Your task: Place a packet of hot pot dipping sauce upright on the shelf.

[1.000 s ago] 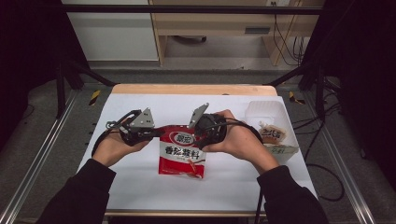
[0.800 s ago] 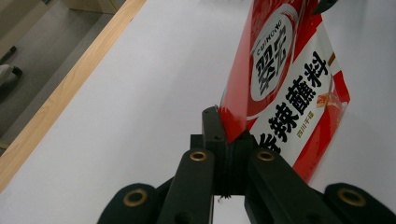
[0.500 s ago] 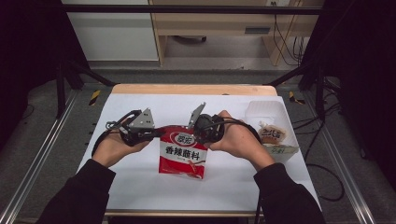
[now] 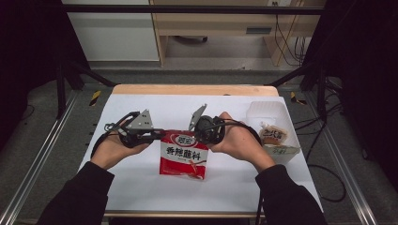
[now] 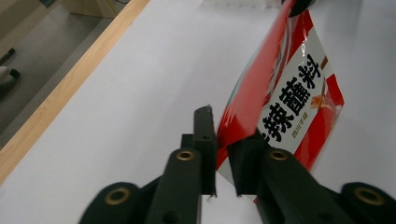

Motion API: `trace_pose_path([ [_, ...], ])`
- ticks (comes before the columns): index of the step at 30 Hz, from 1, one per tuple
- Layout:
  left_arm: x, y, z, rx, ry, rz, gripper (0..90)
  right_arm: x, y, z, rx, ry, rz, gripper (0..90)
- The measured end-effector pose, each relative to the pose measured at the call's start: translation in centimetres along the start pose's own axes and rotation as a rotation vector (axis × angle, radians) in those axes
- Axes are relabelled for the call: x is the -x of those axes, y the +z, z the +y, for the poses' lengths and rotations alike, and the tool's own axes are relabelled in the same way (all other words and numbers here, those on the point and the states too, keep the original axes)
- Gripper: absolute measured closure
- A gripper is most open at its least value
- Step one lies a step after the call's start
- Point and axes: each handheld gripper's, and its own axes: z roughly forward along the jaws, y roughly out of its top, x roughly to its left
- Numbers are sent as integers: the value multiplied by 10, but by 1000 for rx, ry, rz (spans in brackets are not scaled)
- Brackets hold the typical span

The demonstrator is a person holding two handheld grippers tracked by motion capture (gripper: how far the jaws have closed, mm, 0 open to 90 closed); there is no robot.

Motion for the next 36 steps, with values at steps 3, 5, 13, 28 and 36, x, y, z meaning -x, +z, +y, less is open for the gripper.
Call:
trace_pose_path([
  [3,0,-2,-3,9,-19,5,641,-1,-1,0,-2,-4,3,899],
  [5,1,-6,-7,22,-35,18,545,-1,-3,1,9,-11,8,899],
  [13,9,-19,-43,58,-144,73,253,-1,-20,4,54,-21,-1,899],
  [28,39,-4,-120,-36,-293,169,125,19,-37,2,66,4,-63,900],
  [36,49,-6,-135,-63,-296,223,111,31,-45,-3,96,32,-74,900],
])
